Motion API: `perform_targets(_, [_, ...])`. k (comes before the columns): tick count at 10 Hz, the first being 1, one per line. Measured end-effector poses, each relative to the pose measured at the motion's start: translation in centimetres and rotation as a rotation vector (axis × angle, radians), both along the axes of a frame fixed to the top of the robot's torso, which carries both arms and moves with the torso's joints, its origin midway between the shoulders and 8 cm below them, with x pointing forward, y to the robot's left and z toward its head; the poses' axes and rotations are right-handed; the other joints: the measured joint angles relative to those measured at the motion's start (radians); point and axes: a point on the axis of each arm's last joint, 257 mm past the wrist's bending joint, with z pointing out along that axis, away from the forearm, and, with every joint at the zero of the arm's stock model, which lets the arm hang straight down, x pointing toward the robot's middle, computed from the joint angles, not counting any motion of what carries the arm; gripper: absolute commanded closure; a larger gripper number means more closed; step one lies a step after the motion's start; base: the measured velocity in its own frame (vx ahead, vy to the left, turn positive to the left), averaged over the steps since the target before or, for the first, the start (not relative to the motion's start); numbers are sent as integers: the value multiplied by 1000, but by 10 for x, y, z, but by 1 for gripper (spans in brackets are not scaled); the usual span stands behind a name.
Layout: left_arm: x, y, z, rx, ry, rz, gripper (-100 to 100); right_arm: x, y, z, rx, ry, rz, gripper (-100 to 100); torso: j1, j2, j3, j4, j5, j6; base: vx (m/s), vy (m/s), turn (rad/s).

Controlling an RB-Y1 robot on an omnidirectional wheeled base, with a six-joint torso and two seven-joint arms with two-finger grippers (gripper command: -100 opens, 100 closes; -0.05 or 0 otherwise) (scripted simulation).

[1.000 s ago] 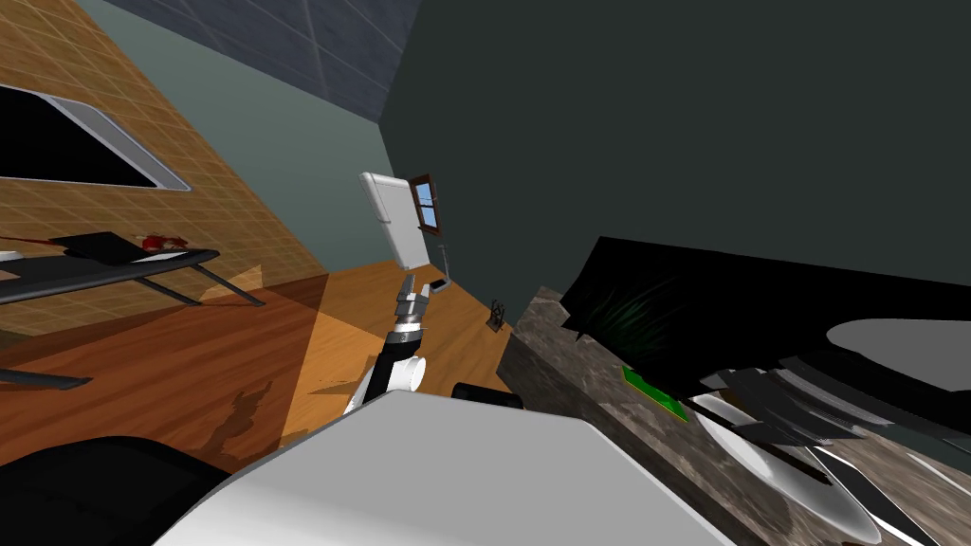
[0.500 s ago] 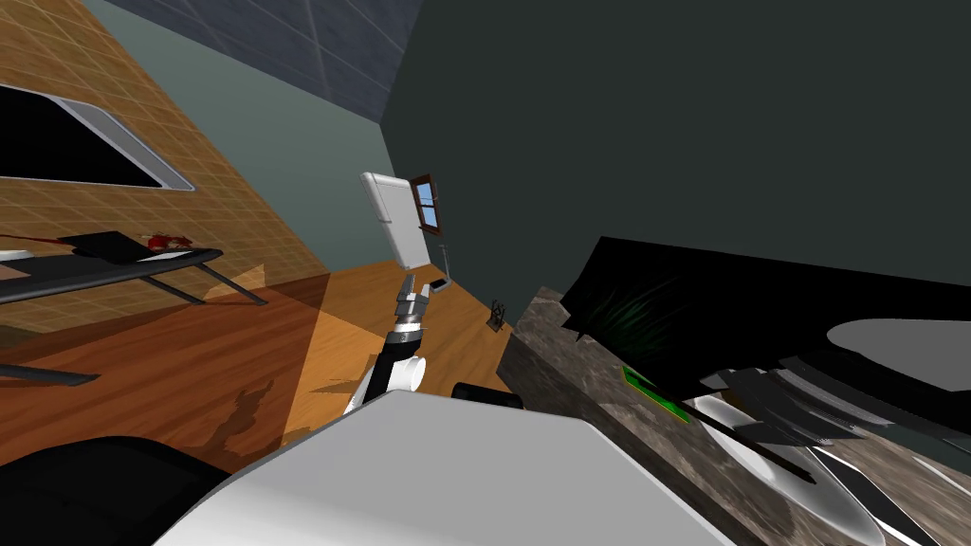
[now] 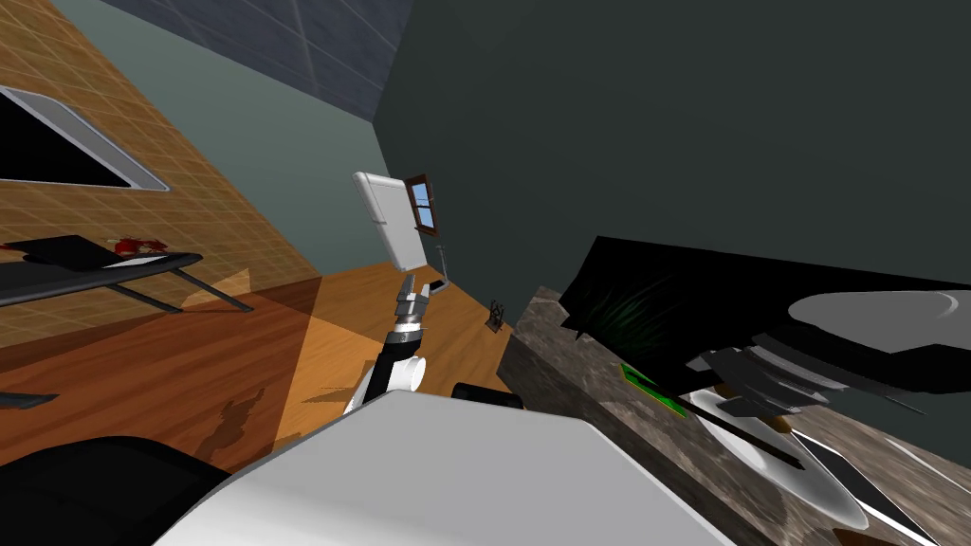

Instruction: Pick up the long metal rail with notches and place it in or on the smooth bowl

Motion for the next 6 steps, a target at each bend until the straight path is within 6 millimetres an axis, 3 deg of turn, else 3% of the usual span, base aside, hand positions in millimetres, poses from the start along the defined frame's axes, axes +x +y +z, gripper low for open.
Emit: perform_targets(6, [0,0,0,0,0,0,0,29,25,34,-26,29,48,-100,1,0,0,0,0,0,17,33,-60])
